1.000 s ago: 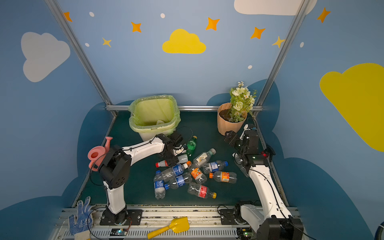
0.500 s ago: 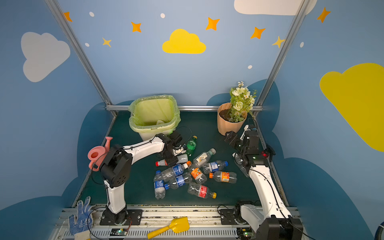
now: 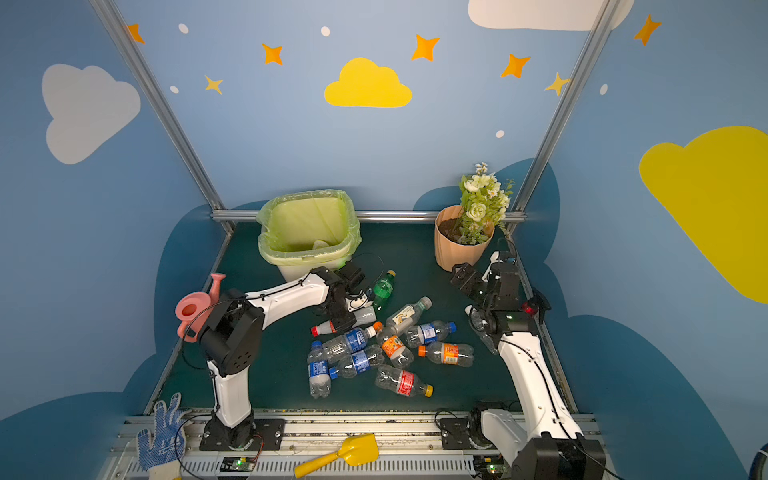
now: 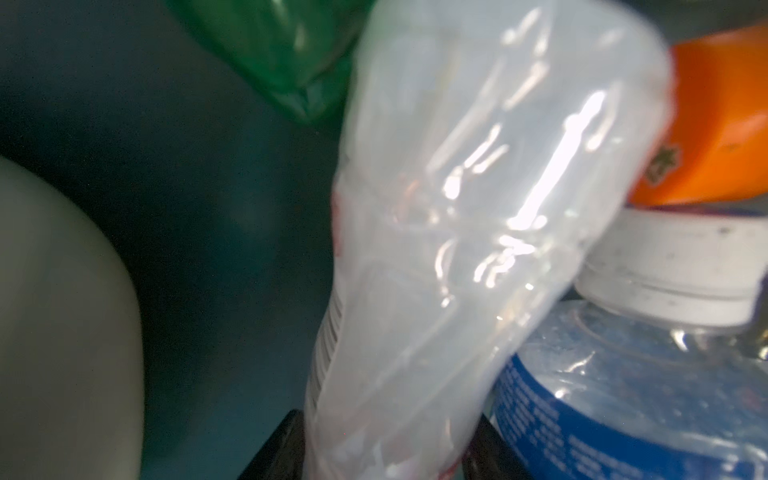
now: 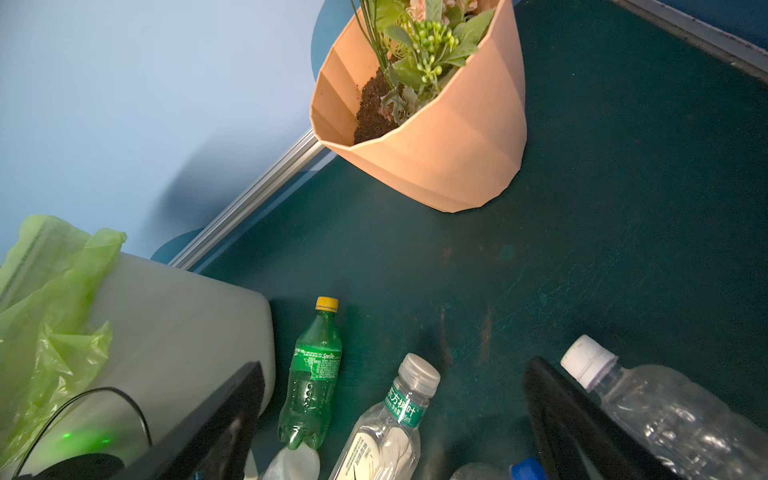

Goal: Throw the plastic bottles in the bin
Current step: 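Close the left gripper on the white-and-red bottle and lift it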

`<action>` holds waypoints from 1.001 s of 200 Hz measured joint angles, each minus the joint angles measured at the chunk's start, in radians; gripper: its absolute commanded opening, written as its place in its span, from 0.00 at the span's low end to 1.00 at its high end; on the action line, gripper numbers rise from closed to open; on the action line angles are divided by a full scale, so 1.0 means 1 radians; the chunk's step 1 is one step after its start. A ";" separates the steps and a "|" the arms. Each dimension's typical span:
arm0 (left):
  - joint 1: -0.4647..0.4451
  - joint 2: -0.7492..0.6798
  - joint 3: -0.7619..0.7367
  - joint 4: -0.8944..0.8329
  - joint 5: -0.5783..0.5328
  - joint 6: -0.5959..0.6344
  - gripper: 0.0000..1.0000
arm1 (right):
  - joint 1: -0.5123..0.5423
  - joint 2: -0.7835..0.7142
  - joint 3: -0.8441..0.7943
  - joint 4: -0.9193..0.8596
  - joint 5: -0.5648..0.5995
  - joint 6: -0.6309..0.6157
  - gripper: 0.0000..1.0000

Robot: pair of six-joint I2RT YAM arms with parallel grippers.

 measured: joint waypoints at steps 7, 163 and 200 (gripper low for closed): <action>0.000 -0.004 0.000 0.000 0.000 0.000 0.55 | -0.001 0.000 0.000 0.000 0.000 0.000 0.97; 0.000 -0.163 -0.008 0.003 -0.009 0.006 0.47 | -0.021 -0.006 -0.010 0.001 -0.014 0.023 0.97; 0.000 -0.190 -0.008 0.013 -0.009 -0.003 0.47 | -0.023 -0.010 -0.013 0.002 -0.020 0.024 0.97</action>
